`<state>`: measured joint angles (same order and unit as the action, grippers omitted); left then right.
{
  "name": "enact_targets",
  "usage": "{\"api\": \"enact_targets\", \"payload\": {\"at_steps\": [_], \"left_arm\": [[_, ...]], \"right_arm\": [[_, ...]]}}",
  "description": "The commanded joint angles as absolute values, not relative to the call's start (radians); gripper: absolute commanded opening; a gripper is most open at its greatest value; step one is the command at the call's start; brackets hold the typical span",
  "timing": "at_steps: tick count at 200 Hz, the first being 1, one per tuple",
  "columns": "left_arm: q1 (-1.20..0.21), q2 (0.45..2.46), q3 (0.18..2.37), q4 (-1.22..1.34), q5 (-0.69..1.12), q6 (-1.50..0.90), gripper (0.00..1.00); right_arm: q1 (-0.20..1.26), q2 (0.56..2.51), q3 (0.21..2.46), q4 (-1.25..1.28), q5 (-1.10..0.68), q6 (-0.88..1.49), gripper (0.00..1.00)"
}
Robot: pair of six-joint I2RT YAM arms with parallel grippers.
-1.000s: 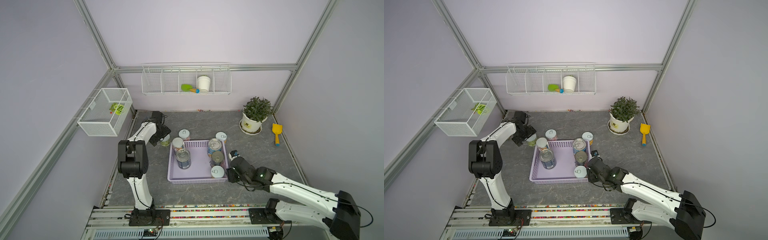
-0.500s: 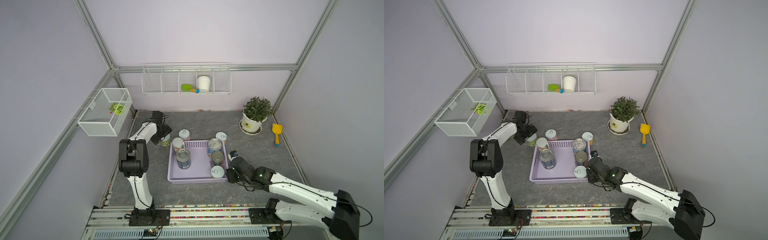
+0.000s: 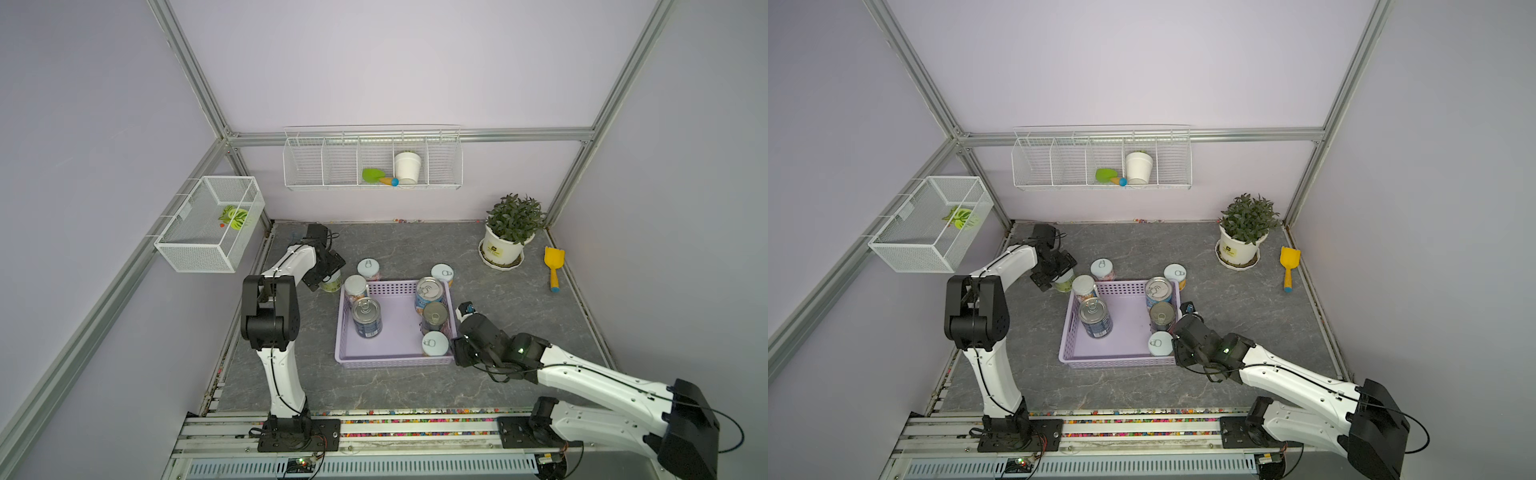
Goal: Put the canned food in the basket
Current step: Pick up the canned food from the center of the board, then place the canned food in the basket.
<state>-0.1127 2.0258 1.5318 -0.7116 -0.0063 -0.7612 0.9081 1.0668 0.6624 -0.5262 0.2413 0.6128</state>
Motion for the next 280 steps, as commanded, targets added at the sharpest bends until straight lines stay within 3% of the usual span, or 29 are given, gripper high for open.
{"api": "enact_targets", "payload": {"at_steps": [1,50,98,169,229,248,280], "left_arm": [[-0.115,2.060,1.570,-0.757,-0.042,-0.745,0.97],[-0.116,2.045,1.578,-0.800,-0.052,-0.768,0.87],[-0.120,1.998,1.570,-0.852,-0.011,-0.798,0.85],[-0.195,1.634,1.434,-0.908,-0.209,-0.815,0.81],[-0.217,1.497,1.436,-0.982,-0.199,-0.818,0.75],[-0.220,1.467,1.434,-0.983,-0.170,-0.811,0.67],[-0.250,1.405,1.438,-1.003,-0.143,-0.807,0.67]], "right_arm": [[0.903,1.075,0.659,-0.528,0.235,0.614,0.65],[0.904,1.078,0.659,-0.526,0.232,0.614,0.65],[0.902,1.076,0.661,-0.528,0.232,0.614,0.65],[0.903,1.052,0.667,-0.524,0.220,0.609,0.65],[0.904,1.005,0.650,-0.521,0.198,0.612,0.65],[0.902,0.987,0.645,-0.514,0.193,0.611,0.65],[0.903,0.992,0.648,-0.515,0.186,0.605,0.65]]}}
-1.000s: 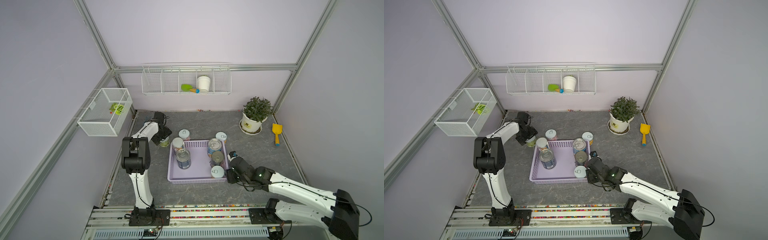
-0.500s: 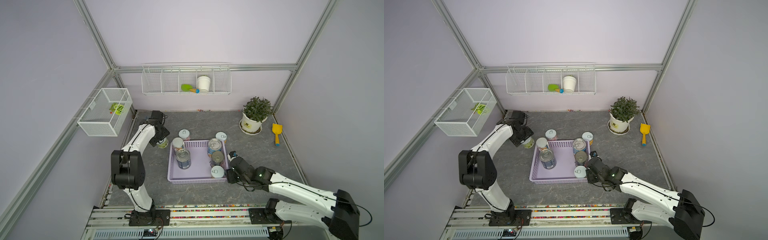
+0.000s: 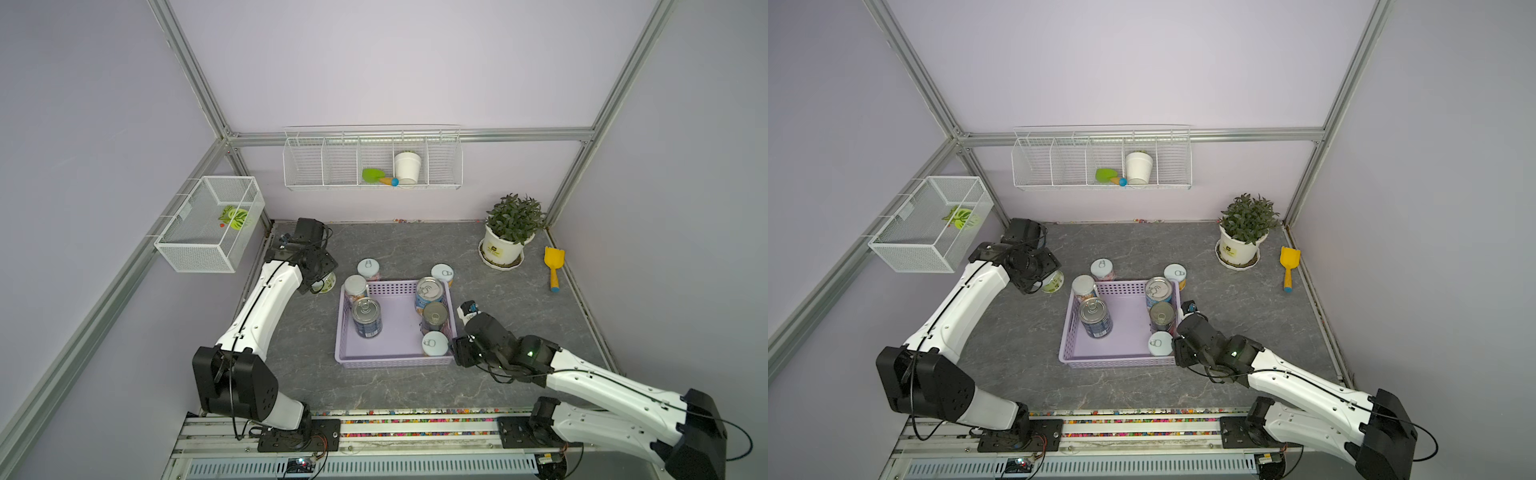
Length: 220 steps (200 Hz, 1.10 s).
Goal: Put the canned food in the basket
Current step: Place the canned food in the basket.
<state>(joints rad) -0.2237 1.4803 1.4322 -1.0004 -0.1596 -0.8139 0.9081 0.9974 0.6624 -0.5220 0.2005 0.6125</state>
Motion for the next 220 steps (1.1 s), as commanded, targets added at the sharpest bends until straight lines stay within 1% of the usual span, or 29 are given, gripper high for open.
{"api": "enact_targets", "payload": {"at_steps": [1,26,77,118,156,186,220], "left_arm": [[-0.251,1.403,1.438,-1.005,-0.143,-0.807,0.67],[-0.304,1.322,1.438,-1.059,-0.152,-0.806,0.67],[-0.515,1.082,1.338,-1.147,-0.190,-0.791,0.68],[-0.560,0.905,1.173,-1.150,-0.083,-0.788,0.68],[-0.604,0.913,1.089,-1.096,-0.014,-0.797,0.68],[-0.664,0.965,1.047,-1.018,-0.033,-0.830,0.68],[-0.669,1.025,1.010,-0.951,-0.032,-0.831,0.67]], "right_arm": [[0.903,0.992,0.647,-0.515,0.186,0.605,0.65],[0.903,0.982,0.646,-0.515,0.184,0.605,0.65],[0.904,0.956,0.640,-0.521,0.185,0.609,0.65],[0.904,0.940,0.638,-0.523,0.202,0.612,0.65],[0.903,0.948,0.638,-0.522,0.202,0.612,0.65],[0.904,0.937,0.634,-0.527,0.204,0.613,0.65],[0.902,0.917,0.625,-0.527,0.208,0.625,0.65]]}}
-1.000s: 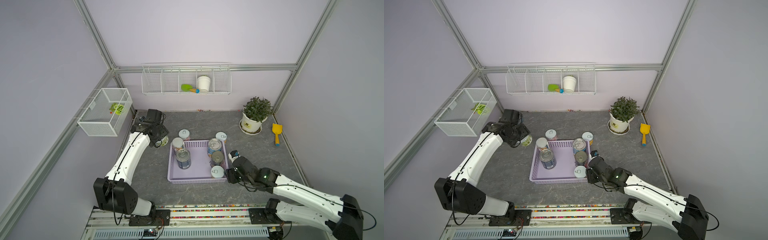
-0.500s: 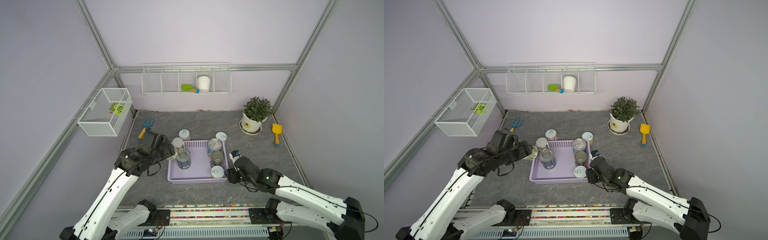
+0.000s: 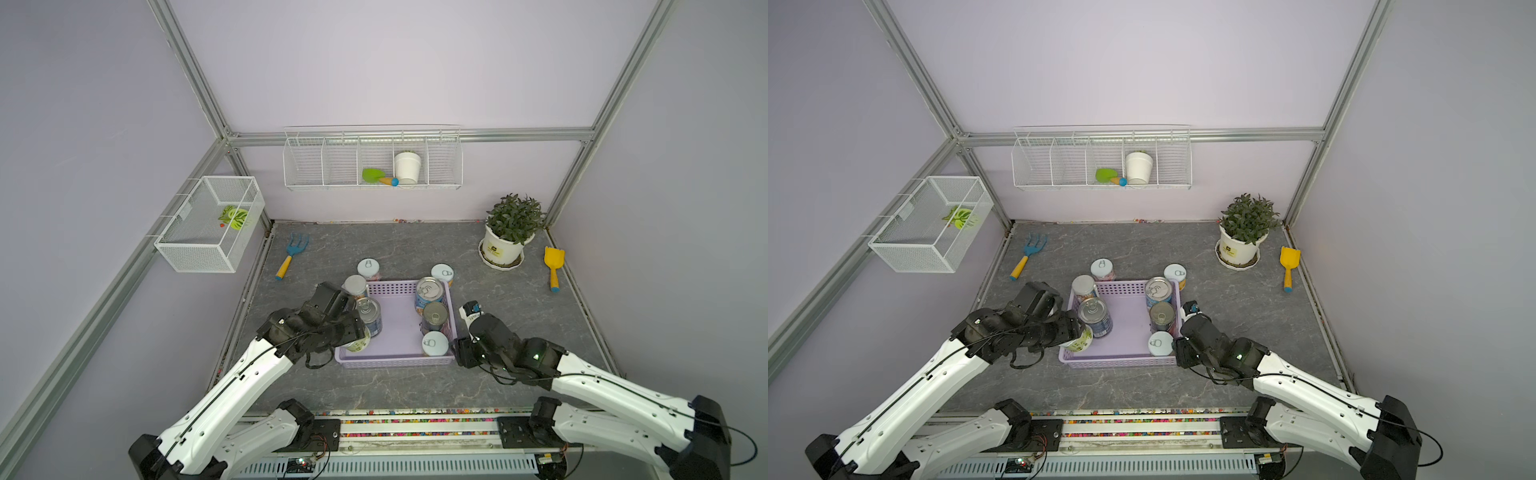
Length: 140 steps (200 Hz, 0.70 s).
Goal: Put the canned food in the basket
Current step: Place the canned food in the basket.
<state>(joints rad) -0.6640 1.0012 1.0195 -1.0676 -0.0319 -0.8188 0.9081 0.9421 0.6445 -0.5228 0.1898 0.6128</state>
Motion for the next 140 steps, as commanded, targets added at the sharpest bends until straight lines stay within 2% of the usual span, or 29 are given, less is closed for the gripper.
{"api": "enact_targets", "payload": {"at_steps": [1,72,140], "left_arm": [[-0.669,1.026,1.010,-0.950,-0.031,-0.831,0.67],[-0.669,1.142,0.935,-0.842,-0.038,-0.827,0.67],[-0.667,1.179,0.909,-0.882,-0.136,-0.823,0.68]], "right_arm": [[0.903,0.916,0.625,-0.526,0.209,0.624,0.65],[0.904,0.912,0.623,-0.532,0.209,0.624,0.65],[0.903,0.907,0.621,-0.533,0.214,0.628,0.65]]}}
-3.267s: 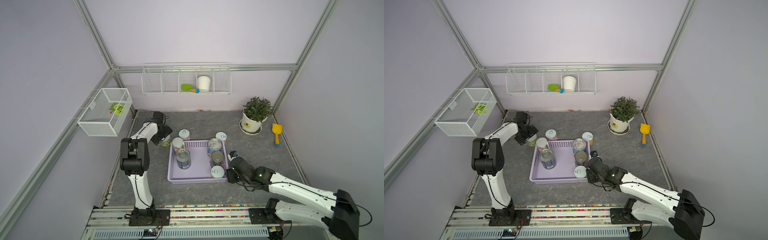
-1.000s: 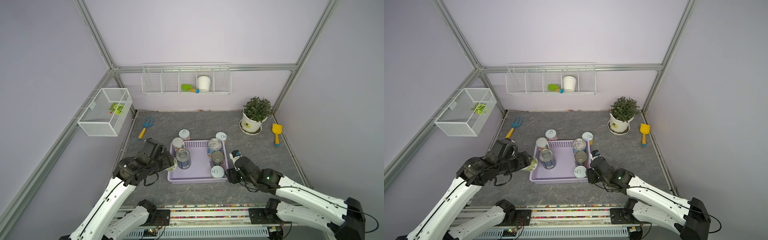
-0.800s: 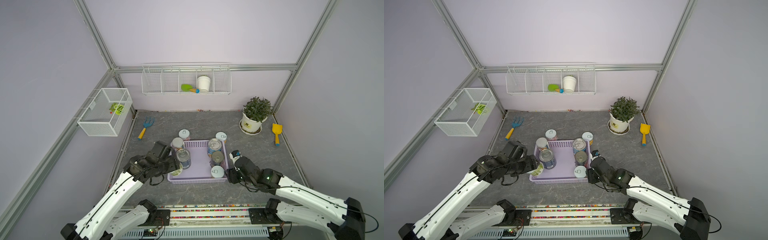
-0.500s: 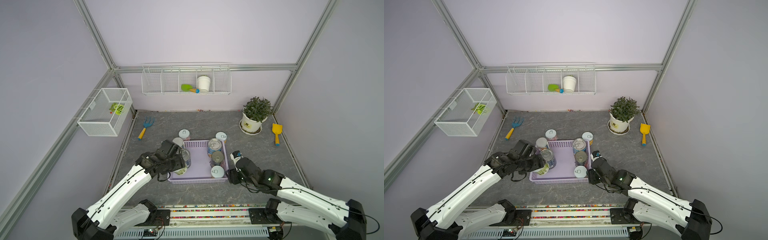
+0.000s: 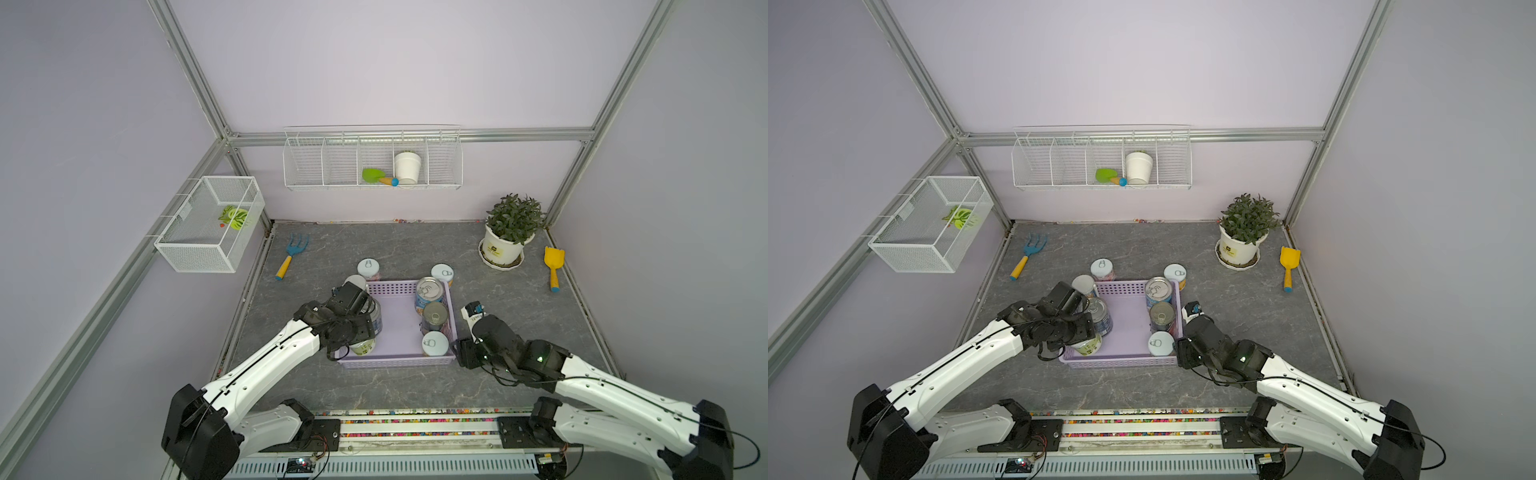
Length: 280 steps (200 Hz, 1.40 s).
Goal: Put the canned food in the basket
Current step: Place the canned food in the basket.
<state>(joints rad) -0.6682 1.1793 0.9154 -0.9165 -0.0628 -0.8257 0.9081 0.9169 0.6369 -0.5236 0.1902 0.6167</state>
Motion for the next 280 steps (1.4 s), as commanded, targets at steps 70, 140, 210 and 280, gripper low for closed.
{"api": "enact_targets", "payload": {"at_steps": [70,140,210,280], "left_arm": [[-0.669,1.254,0.848,-0.841,-0.144,-0.826,0.71],[-0.667,1.254,0.869,-0.868,-0.159,-0.821,0.83],[-0.667,1.317,0.913,-0.905,-0.187,-0.827,0.94],[-0.667,1.293,0.988,-0.943,-0.181,-0.817,0.96]], "right_arm": [[0.847,0.899,0.830,-0.623,0.428,0.611,0.76],[0.616,1.291,1.147,-0.567,0.272,0.591,0.97],[0.522,1.620,1.379,-0.575,0.189,0.549,0.98],[0.497,1.923,1.623,-0.708,0.157,0.517,0.98]]}}
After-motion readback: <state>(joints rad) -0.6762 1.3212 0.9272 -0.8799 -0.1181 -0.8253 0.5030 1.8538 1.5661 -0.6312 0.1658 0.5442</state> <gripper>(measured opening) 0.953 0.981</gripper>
